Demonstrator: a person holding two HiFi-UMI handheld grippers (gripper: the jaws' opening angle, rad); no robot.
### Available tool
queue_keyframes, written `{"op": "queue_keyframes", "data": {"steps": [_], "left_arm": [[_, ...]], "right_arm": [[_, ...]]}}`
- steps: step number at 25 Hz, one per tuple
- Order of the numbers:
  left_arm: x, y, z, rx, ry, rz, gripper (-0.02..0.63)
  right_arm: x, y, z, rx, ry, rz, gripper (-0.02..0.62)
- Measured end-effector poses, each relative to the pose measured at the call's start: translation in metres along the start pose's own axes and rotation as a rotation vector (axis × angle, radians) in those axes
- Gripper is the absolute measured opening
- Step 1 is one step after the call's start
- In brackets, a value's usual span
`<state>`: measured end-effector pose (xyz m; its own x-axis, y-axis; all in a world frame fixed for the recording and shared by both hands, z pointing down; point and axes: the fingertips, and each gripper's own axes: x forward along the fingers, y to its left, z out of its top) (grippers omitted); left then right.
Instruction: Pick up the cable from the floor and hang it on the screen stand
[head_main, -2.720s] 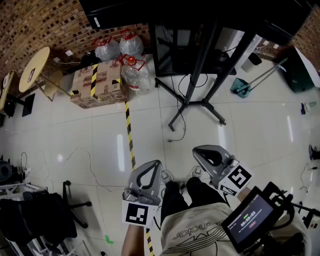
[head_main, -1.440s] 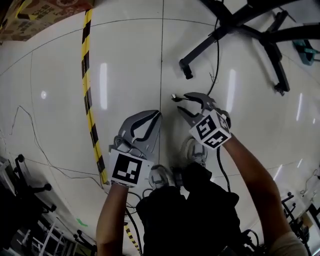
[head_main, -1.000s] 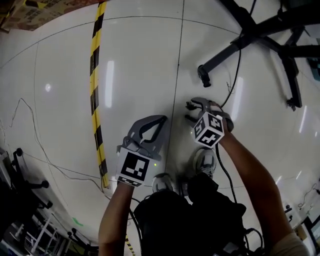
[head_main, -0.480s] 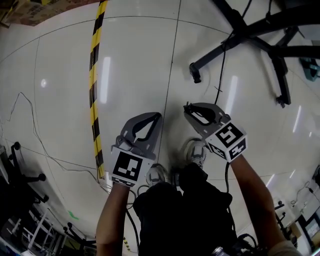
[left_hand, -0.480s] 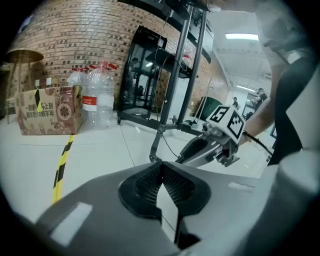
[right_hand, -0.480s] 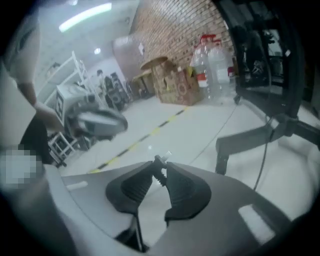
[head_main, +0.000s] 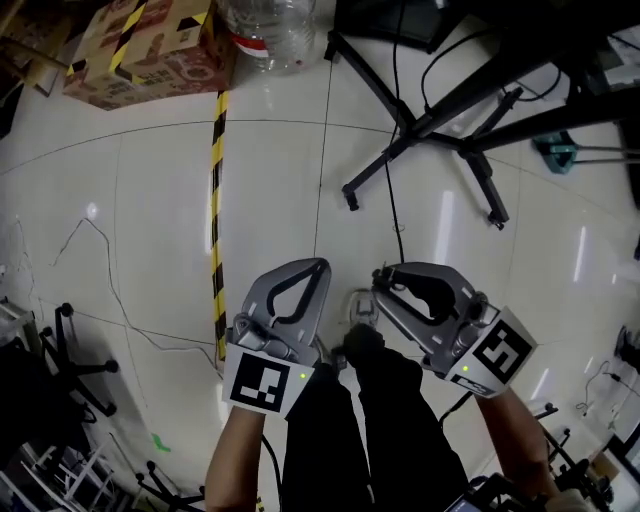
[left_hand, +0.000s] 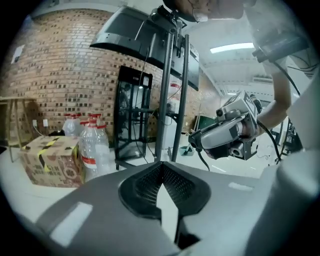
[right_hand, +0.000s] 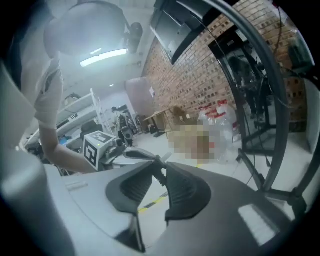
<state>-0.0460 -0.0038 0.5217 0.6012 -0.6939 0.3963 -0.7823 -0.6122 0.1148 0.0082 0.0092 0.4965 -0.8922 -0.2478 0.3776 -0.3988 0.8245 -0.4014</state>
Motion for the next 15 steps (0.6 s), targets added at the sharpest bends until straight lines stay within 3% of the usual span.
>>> {"op": "queue_keyframes", "data": {"steps": [4, 9, 15], "left_arm": [[-0.034, -0.006, 0.086, 0.077, 0.000, 0.012, 0.020], [-0.087, -0.031, 0.206, 0.027, -0.022, 0.036, 0.020], [-0.100, -0.029, 0.345, 0.083, -0.116, 0.101, 0.020]], "right_arm": [[-0.029, 0.033, 0.075, -0.048, -0.048, -0.004, 0.089], [-0.085, 0.088, 0.170, 0.014, -0.091, 0.026, 0.089], [-0.131, 0.097, 0.290, -0.118, -0.204, 0.011, 0.089]]}}
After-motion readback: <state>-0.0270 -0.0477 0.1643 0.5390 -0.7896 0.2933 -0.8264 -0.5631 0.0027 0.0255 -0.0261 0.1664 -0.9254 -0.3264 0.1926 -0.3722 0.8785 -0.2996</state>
